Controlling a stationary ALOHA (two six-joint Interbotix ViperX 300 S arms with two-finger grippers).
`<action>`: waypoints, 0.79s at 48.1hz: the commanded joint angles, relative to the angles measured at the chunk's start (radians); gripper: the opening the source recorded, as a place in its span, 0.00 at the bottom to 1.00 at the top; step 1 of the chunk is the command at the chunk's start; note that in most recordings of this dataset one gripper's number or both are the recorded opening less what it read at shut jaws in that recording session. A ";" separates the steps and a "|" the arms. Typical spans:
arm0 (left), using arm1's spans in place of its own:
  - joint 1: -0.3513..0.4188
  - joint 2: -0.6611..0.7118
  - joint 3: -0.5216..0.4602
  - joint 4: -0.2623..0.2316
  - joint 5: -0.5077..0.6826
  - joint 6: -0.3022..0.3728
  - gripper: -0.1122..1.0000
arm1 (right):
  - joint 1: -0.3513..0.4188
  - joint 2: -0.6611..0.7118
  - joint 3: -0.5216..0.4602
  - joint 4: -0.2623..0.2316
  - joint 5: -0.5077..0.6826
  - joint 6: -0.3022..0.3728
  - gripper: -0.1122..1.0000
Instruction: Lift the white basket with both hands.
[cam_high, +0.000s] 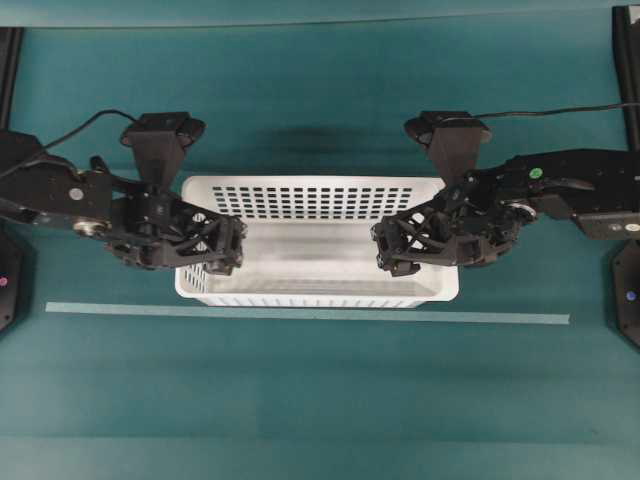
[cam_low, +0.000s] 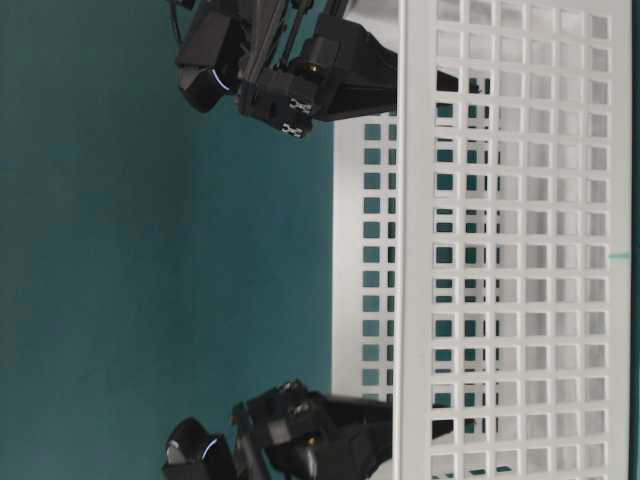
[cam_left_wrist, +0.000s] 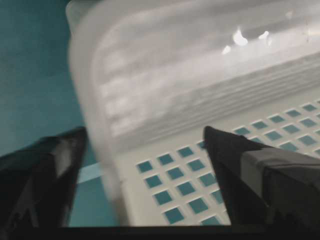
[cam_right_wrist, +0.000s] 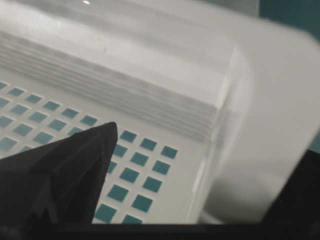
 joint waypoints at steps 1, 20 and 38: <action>0.008 -0.026 0.005 0.005 0.002 0.002 0.95 | 0.000 -0.006 -0.006 0.003 0.020 -0.002 0.90; 0.009 -0.140 0.005 0.005 0.021 0.002 0.95 | -0.029 -0.106 -0.009 0.003 0.101 0.000 0.91; 0.018 -0.377 0.014 0.005 0.147 0.015 0.95 | -0.072 -0.313 -0.011 -0.011 0.201 -0.014 0.90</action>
